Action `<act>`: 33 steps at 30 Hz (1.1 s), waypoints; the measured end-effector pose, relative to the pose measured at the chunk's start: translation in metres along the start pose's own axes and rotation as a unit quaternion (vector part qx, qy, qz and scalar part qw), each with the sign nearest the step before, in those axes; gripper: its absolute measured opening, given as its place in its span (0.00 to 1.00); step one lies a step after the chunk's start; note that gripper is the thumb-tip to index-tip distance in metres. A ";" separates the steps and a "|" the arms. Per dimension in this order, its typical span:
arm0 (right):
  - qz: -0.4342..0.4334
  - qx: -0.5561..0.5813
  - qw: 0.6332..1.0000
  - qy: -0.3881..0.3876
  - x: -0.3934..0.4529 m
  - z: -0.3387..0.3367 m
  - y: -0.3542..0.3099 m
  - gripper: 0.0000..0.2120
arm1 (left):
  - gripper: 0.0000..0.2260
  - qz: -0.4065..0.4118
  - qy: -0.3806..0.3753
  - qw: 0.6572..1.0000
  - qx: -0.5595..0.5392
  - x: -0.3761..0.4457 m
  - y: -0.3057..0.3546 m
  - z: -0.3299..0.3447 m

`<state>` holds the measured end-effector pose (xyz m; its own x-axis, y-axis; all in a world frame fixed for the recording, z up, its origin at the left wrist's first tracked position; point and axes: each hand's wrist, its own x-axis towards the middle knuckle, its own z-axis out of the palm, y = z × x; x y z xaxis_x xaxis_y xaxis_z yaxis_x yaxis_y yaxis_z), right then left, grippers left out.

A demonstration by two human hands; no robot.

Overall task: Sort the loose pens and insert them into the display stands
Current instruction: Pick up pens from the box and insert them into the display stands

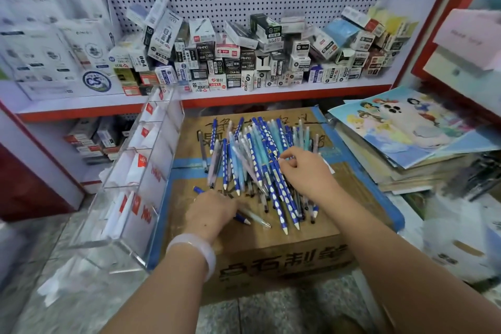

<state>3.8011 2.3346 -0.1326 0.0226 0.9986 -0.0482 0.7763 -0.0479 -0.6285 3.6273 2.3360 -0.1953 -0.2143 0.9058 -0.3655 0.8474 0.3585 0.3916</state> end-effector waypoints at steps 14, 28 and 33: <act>-0.002 0.048 0.999 -0.011 -0.004 -0.007 -0.009 0.15 | 0.16 -0.040 -0.026 0.998 -0.049 -0.001 0.002 0.002; -0.038 0.011 0.999 -0.017 -0.016 -0.019 -0.001 0.20 | 0.11 -0.071 0.040 0.993 -0.086 -0.008 -0.011 0.003; -0.035 0.020 0.999 -0.019 -0.012 -0.022 -0.001 0.19 | 0.09 -0.058 0.114 0.975 -0.181 -0.004 -0.014 -0.020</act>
<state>3.8137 2.3228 -0.1142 -0.0551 0.9980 -0.0323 0.7493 0.0199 -0.6619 3.6066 2.3321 -0.1821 -0.4351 0.8667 -0.2440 0.5929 0.4797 0.6468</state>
